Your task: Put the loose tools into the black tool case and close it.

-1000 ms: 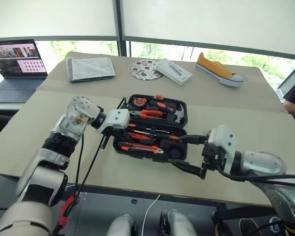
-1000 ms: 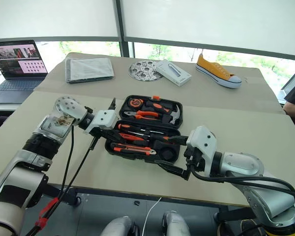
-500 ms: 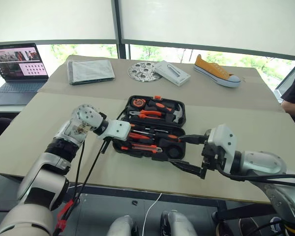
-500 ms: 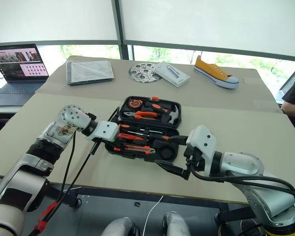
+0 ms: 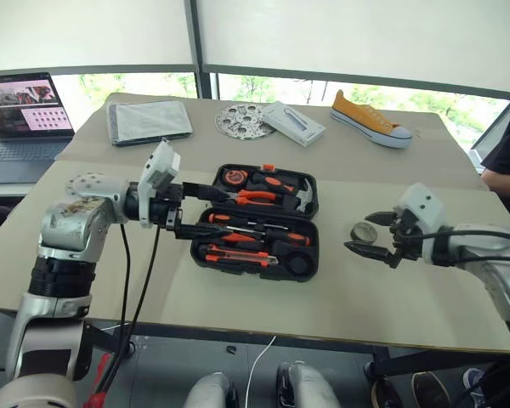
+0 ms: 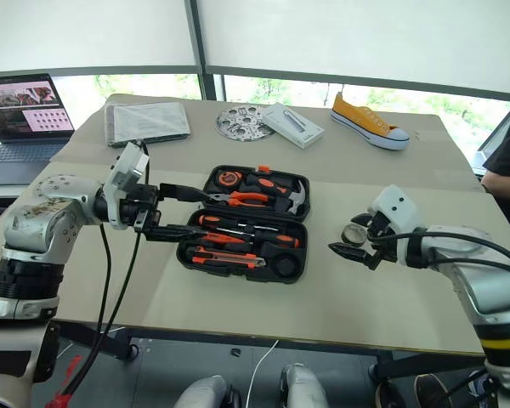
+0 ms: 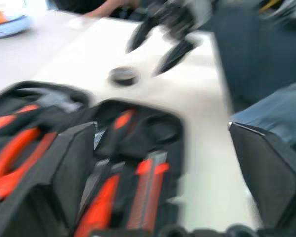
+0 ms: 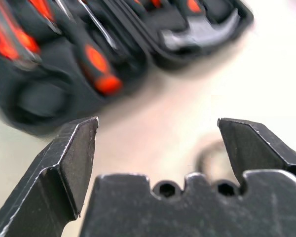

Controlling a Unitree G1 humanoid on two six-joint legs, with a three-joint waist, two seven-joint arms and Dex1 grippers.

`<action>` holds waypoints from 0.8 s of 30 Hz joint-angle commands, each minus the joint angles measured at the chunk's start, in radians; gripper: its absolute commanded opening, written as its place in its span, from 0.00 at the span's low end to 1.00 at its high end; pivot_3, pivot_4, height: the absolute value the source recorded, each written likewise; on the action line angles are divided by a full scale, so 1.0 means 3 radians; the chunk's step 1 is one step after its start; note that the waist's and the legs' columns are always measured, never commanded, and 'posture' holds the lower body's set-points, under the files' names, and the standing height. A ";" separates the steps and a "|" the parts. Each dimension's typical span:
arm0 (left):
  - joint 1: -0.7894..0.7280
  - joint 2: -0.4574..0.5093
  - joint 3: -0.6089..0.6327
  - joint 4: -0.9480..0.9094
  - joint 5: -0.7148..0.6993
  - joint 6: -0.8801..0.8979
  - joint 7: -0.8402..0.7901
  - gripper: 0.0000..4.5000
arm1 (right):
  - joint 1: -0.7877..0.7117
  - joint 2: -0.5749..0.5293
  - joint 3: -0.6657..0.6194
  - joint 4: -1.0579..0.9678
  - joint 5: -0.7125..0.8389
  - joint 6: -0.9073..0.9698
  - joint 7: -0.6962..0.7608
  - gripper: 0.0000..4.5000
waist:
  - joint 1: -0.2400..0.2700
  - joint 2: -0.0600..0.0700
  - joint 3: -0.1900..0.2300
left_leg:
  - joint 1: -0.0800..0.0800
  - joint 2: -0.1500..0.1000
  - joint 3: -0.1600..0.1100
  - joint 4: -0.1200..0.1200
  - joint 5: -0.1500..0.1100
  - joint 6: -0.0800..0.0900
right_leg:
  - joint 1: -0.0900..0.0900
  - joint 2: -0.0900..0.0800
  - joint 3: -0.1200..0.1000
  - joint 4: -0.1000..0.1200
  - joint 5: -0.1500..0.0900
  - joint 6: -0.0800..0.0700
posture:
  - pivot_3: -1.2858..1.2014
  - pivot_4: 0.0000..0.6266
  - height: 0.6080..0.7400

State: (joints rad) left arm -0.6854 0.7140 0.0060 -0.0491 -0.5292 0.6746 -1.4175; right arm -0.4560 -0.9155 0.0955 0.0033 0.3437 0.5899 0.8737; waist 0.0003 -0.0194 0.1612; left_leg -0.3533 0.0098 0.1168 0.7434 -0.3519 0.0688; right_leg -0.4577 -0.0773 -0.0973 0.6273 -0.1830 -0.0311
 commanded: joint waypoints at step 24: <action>0.0365 0.0361 -0.0192 -0.0590 -0.0038 -0.0335 0.0047 1.00 | -0.0316 0.0294 -0.0095 -0.0274 0.0117 -0.0151 0.0875 0.01 | -0.0039 0.0015 0.0008 | 0.0004 0.0000 0.0002 -0.0021 0.0010 -0.0018 | -0.0003 -0.0002 -0.0003 -0.0003 0.0010 -0.0029 | 0.52 0.24 0.94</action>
State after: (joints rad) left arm -0.5778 0.8035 -0.0448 -0.2054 -0.5458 0.6069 -1.3746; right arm -0.5560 -0.8088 0.1169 0.1098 0.2669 0.5020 1.0686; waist -0.0115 -0.0150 0.1637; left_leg -0.3521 0.0100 0.1174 0.7368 -0.3488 0.0629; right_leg -0.4585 -0.0777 -0.0982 0.6266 -0.1803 -0.0405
